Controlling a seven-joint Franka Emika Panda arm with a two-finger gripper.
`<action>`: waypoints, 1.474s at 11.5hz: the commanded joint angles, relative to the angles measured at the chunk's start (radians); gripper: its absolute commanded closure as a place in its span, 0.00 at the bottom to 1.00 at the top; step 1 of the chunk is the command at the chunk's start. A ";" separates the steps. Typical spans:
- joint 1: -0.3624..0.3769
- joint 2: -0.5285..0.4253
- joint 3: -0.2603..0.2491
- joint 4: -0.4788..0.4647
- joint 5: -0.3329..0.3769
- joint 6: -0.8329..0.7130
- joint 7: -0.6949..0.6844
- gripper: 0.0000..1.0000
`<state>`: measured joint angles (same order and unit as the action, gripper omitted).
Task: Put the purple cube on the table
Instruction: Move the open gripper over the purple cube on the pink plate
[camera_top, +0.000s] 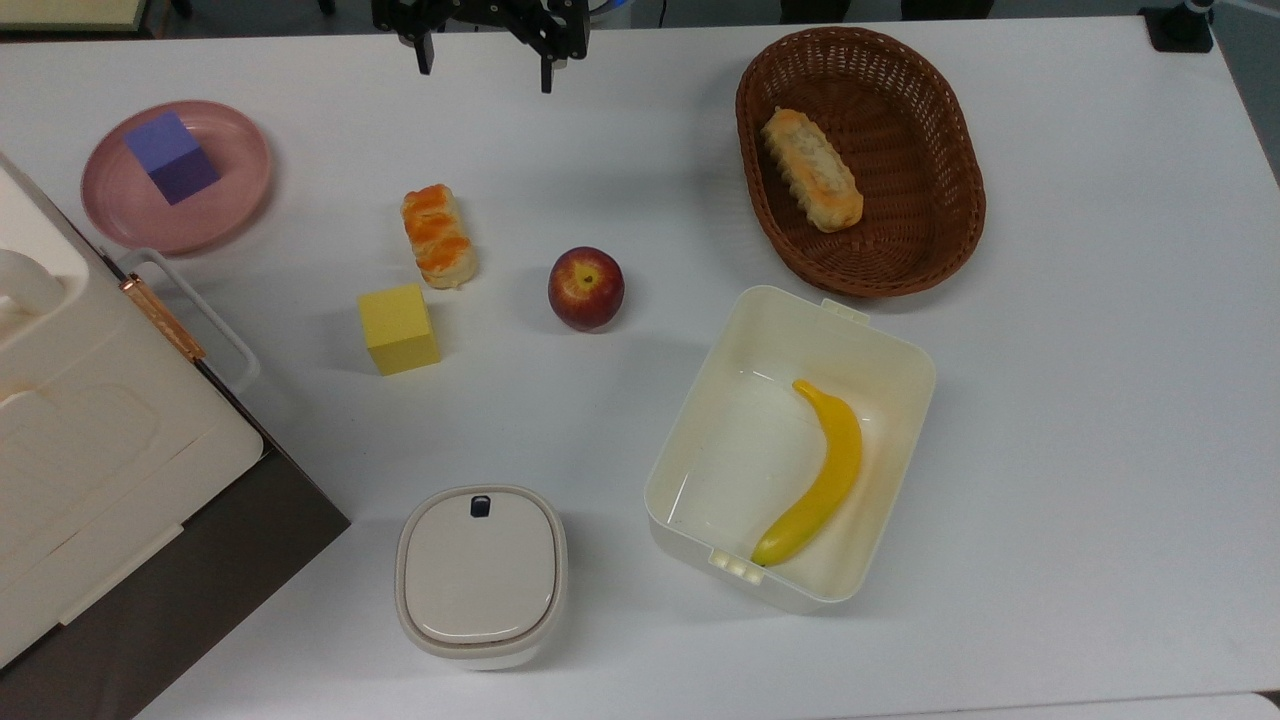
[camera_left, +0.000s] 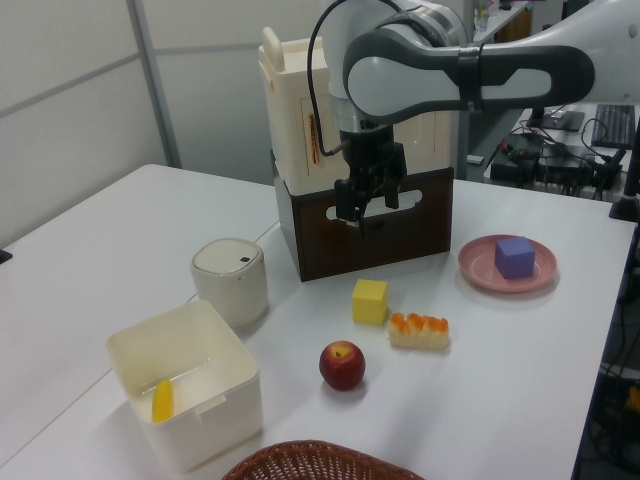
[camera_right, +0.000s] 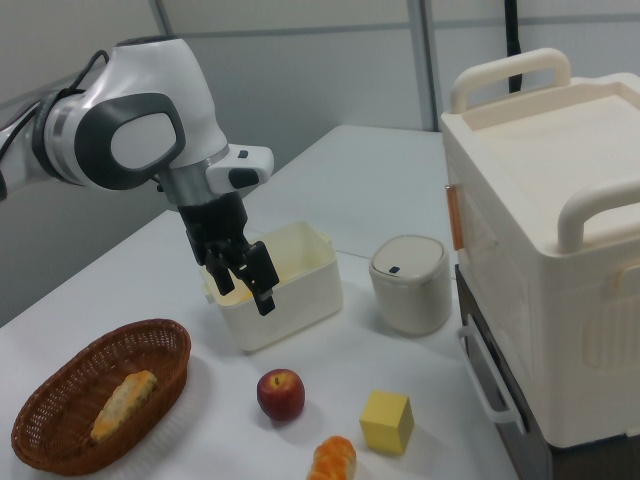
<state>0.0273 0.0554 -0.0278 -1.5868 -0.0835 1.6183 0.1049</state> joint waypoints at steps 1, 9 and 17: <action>0.006 -0.012 -0.004 0.004 0.002 -0.034 -0.005 0.00; -0.044 -0.014 -0.007 0.001 0.005 -0.032 -0.014 0.00; -0.363 0.007 -0.007 -0.048 -0.009 -0.017 -0.575 0.00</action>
<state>-0.2523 0.0695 -0.0370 -1.6042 -0.0852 1.6134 -0.2855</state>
